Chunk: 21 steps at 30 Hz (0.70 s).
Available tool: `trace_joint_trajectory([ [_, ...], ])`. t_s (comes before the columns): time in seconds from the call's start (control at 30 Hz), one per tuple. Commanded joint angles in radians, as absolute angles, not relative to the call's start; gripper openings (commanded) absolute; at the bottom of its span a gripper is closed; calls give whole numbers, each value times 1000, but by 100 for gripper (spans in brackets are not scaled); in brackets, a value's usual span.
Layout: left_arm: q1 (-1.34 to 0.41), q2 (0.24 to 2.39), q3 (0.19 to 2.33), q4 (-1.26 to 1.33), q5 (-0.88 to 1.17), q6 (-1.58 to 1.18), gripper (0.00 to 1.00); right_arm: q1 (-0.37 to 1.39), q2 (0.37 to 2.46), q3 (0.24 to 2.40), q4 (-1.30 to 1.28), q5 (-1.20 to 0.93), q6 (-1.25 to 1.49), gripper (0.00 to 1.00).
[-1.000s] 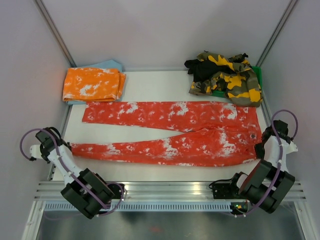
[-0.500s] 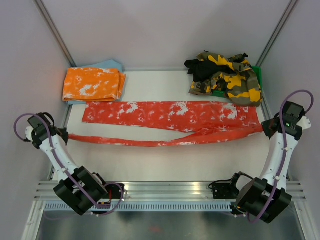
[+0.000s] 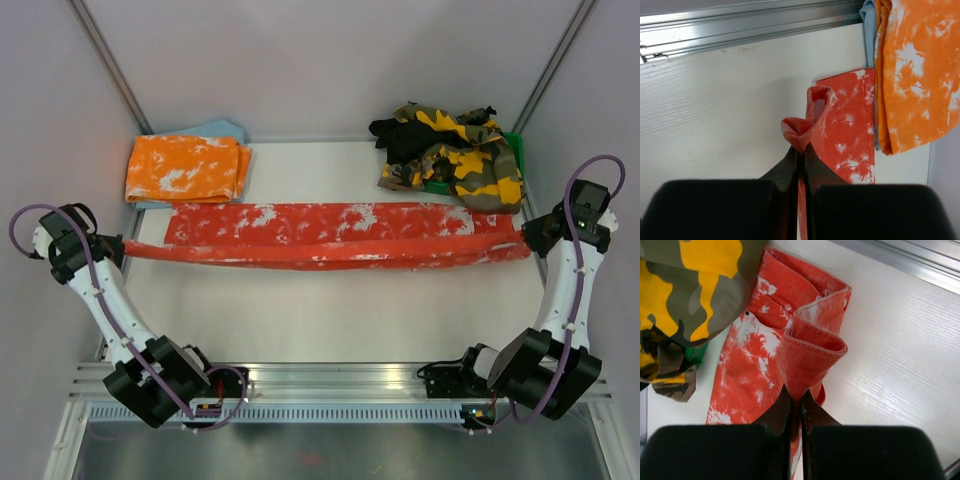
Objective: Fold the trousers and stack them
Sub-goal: Fold the trousers
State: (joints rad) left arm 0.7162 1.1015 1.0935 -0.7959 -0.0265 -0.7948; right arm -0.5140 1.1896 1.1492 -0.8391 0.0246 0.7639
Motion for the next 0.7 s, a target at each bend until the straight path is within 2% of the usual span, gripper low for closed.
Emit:
trace_joint_trajectory([
  [0.0,721,1134,1118,-758,-139,-827,2,-522,1198,1126,-736,129,834,0],
  [0.1,710,1181,1114,-742,-164,-839,2,-522,1229,1109,-683,143,864,0],
  [0.23,658,1272,1132,-749,-227,-844,2,-519,1415,1192,-733,110,818,0],
  [0.43,574,1360,1152,-707,-293,-870,2,-502,1472,1163,-614,75,758,0],
  [0.67,500,1465,1213,-693,-351,-908,2,-443,1578,1241,-569,55,704,0],
])
